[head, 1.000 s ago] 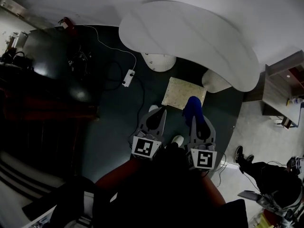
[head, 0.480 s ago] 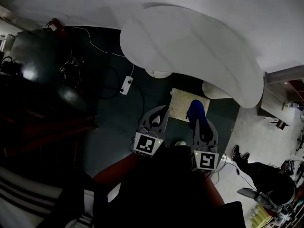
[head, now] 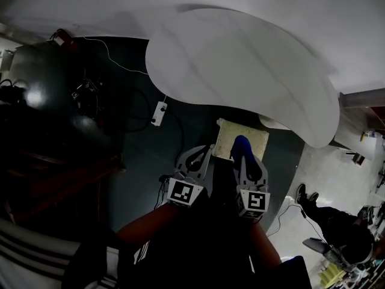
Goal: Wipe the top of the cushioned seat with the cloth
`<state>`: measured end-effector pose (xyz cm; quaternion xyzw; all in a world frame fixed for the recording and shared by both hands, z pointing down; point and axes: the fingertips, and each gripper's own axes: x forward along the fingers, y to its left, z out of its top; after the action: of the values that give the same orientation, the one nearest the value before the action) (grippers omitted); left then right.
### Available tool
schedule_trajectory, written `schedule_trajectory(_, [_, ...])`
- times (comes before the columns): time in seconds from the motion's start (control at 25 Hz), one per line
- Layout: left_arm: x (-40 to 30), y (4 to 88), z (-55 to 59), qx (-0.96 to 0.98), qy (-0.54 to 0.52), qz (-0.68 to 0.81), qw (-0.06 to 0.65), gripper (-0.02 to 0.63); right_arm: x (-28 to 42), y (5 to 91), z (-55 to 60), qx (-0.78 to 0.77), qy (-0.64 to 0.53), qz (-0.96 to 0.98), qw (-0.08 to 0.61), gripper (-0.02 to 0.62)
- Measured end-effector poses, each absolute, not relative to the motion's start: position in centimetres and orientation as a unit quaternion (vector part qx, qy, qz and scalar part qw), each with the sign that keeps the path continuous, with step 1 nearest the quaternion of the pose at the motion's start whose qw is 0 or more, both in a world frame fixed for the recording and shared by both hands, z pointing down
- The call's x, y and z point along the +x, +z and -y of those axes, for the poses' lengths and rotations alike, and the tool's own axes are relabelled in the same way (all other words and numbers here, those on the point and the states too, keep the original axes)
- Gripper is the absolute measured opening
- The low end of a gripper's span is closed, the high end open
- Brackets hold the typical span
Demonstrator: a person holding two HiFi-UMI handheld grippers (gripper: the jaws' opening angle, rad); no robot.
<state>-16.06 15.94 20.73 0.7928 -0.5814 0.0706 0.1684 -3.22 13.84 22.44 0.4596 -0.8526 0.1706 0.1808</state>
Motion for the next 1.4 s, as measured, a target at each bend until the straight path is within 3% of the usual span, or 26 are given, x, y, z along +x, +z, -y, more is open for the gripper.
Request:
schedule_trajectory(0.64, [-13.4,33.5,-10.9,0.759,0.079,0.605,0.227,0.017,-3.3,42.1,-6.4,0.449,0.293,0.816,0.216,0.086])
schedule_trajectory(1.0, [-13.2,43.8,-12.7,0.763,0.116,0.579,0.262,0.017,-6.9,53.7,-7.5,0.414,0.304,0.818,0.258,0.086])
schedule_trajectory(1.4, [-13.2,49.6,-12.1,0.769,0.135,0.567,0.262,0.017,-8.4,63.7,-6.9,0.372,0.301,0.827,0.296,0.086])
